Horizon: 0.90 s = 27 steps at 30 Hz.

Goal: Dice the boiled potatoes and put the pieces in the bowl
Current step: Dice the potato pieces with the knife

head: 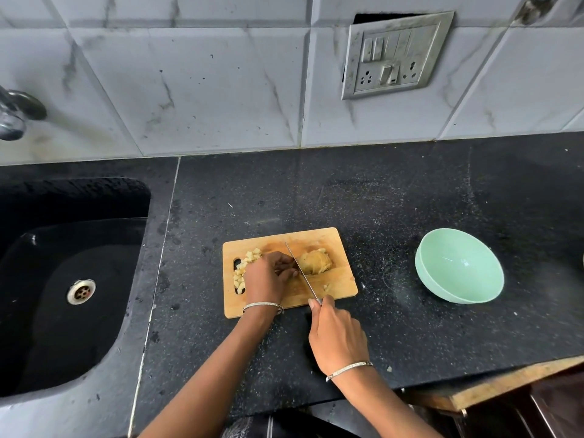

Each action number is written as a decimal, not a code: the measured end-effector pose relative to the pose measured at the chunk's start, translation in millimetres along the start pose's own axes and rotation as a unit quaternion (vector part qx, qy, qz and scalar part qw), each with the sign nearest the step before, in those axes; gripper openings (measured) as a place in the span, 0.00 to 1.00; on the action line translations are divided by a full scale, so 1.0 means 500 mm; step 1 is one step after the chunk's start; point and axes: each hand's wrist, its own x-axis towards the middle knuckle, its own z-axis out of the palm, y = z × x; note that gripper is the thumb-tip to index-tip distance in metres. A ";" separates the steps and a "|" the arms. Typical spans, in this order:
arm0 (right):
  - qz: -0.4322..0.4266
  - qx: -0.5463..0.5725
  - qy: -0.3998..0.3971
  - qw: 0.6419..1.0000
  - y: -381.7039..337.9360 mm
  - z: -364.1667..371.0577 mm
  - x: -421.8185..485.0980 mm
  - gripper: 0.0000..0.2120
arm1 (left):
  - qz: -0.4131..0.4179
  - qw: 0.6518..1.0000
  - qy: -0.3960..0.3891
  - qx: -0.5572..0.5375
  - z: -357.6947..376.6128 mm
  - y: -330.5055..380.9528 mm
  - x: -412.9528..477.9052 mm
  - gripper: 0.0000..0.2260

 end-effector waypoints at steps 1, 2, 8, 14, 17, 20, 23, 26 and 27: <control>0.000 -0.006 0.000 1.000 0.000 0.001 0.000 0.18 | -0.003 1.000 -0.003 0.002 -0.001 0.000 0.001 0.08; -0.001 -0.011 0.001 1.000 0.000 0.001 0.000 0.18 | -0.006 1.000 -0.007 0.002 -0.001 0.001 0.003 0.07; -0.006 -0.024 -0.004 1.000 -0.002 -0.003 0.004 0.18 | -0.008 0.999 -0.020 0.035 -0.007 0.010 0.008 0.06; 0.012 -0.032 -0.029 0.999 -0.005 0.001 0.009 0.18 | -0.018 0.998 -0.022 0.058 -0.007 0.011 0.011 0.05; 0.018 -0.024 -0.044 0.999 -0.010 -0.003 0.016 0.18 | -0.020 0.997 -0.023 0.068 -0.008 0.015 0.013 0.05; 0.025 -0.031 -0.053 0.998 -0.016 -0.005 0.023 0.18 | -0.024 0.996 -0.023 0.082 -0.009 0.020 0.012 0.05; 0.025 -0.046 -0.057 0.997 -0.022 -0.005 0.030 0.18 | -0.028 0.996 -0.026 0.086 -0.010 0.021 0.013 0.05; 0.030 -0.034 -0.069 0.997 -0.026 -0.005 0.038 0.18 | -0.030 0.995 -0.028 0.092 -0.012 0.025 0.014 0.05; 0.032 -0.028 -0.071 0.997 -0.028 -0.007 0.041 0.17 | -0.030 0.995 -0.028 0.094 -0.012 0.026 0.015 0.05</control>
